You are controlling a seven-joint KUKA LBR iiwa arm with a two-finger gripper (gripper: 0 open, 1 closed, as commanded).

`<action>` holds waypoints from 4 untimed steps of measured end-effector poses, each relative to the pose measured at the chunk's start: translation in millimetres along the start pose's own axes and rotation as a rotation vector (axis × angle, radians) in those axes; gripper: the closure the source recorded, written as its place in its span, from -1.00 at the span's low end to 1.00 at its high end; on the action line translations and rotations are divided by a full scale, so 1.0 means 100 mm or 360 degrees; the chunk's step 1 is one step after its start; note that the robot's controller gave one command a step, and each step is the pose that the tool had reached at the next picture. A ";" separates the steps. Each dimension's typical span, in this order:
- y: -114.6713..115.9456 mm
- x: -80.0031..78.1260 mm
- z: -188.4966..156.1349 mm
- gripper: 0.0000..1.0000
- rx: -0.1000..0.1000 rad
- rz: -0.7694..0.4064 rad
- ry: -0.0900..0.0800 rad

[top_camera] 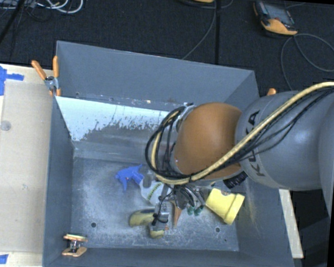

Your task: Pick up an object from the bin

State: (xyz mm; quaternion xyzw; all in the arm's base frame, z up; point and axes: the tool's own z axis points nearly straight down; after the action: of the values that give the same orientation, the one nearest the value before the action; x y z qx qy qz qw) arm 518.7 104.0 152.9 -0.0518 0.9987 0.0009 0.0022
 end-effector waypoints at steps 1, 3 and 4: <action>-0.20 0.36 0.69 -1.00 0.0001 -0.0273 0.0007; -0.33 0.39 0.84 1.00 -0.0002 -0.0602 0.0003; -0.37 0.29 -0.33 1.00 -0.0003 -0.0613 0.0002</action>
Offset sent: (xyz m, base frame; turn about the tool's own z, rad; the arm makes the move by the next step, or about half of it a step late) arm -0.0347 -0.0372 -0.0829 -0.3823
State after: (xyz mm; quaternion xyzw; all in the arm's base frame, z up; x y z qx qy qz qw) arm 493.3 63.7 186.2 -0.2421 0.9703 0.0013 0.0017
